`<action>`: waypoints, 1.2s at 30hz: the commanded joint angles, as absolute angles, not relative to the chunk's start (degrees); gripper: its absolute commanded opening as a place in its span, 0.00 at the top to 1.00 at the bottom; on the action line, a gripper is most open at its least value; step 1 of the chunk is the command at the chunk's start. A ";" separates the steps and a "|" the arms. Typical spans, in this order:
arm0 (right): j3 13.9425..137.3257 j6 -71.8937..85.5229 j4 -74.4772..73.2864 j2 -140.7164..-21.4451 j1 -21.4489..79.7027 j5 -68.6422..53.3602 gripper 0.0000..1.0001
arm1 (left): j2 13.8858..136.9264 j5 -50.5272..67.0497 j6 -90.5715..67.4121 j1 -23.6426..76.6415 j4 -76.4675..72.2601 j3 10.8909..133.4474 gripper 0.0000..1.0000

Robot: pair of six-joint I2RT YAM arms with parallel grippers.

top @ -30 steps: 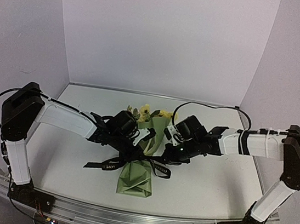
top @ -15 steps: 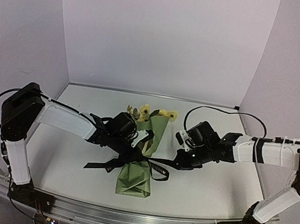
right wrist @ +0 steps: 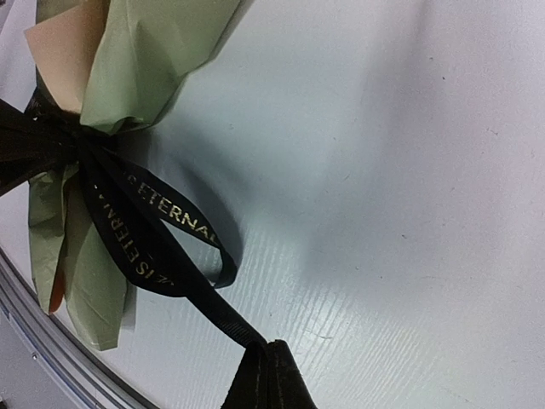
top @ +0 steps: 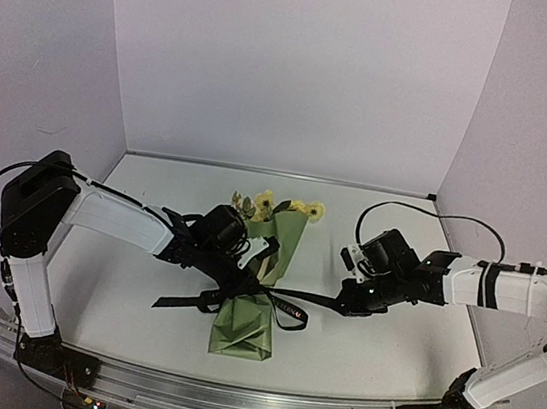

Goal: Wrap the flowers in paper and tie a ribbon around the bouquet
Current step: Adjust the ribbon on the folded bouquet.

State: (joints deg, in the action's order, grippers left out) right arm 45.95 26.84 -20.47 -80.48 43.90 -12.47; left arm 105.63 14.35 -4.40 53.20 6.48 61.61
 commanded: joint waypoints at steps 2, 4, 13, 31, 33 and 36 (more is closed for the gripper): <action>44.04 25.76 -23.64 -77.39 41.93 -9.00 1.00 | 103.73 11.06 -3.81 51.88 10.62 59.74 1.00; 44.21 25.92 -23.69 -77.39 41.60 -9.72 1.00 | 103.58 11.56 -3.82 51.90 10.58 59.85 1.00; 47.23 24.75 -25.38 -79.10 40.79 -11.73 1.00 | 102.26 12.99 -4.82 51.86 9.40 59.98 0.99; 52.78 26.49 -30.27 -80.39 40.90 -13.16 0.50 | 82.07 -6.89 -31.14 50.09 17.77 55.01 0.37; 53.23 27.78 -30.88 -80.21 41.63 -13.62 0.50 | 80.87 -7.20 -34.83 49.96 19.99 52.14 0.40; 55.39 28.42 -33.02 -81.70 45.23 -12.45 0.51 | 79.17 -5.63 -39.66 49.44 20.85 47.15 0.41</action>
State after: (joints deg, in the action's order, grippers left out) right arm 51.45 26.87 -29.82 -82.16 41.68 -14.31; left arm 81.43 -3.83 -29.36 49.99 14.57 52.73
